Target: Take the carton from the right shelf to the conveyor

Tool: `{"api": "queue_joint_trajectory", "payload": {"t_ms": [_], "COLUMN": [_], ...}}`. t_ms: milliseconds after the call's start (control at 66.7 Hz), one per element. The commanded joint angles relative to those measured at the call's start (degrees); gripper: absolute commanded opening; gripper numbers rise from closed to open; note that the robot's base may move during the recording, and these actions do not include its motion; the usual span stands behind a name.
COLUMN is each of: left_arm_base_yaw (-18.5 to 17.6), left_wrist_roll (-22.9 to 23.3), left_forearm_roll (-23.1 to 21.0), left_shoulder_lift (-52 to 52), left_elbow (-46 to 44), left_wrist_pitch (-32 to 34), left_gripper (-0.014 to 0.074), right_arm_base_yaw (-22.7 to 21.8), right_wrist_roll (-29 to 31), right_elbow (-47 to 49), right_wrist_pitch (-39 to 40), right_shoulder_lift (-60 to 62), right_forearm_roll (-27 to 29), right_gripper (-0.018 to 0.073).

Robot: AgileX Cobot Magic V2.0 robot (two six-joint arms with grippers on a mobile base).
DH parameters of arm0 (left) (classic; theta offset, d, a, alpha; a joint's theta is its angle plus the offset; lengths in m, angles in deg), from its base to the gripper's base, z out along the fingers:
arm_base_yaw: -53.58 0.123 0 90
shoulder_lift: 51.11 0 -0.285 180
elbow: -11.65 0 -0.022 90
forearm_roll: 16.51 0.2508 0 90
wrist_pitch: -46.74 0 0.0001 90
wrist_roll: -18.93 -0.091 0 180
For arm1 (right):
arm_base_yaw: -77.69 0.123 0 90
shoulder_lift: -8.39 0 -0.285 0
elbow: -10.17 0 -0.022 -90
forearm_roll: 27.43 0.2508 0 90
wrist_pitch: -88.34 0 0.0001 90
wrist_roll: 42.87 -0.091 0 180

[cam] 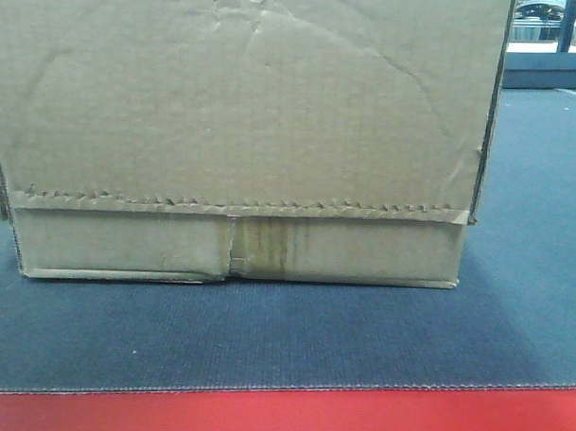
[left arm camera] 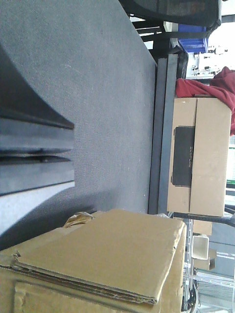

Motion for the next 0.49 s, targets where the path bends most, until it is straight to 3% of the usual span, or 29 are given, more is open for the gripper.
{"api": "queue_joint_trajectory", "payload": {"t_ms": [0,480], "left_arm_base_yaw": [0.2,0.2], "left_wrist_roll": [-0.2,-0.2], "left_forearm_roll": [-0.4,-0.4], "left_shoulder_lift": [0.3,0.3], "left_elbow": [-0.1,-0.1], "left_wrist_pitch": [1.1,1.1], "left_gripper": [0.0015,0.0015], "right_arm_base_yaw": [-0.3,-0.3], "right_wrist_roll": [0.6,0.6], "right_elbow": [0.1,0.1], "right_wrist_pitch": [1.2,1.2], "right_shoulder_lift": [0.3,0.3], "right_forearm_roll": [-0.4,-0.4], "right_gripper": [-0.0069,-0.0069]}}
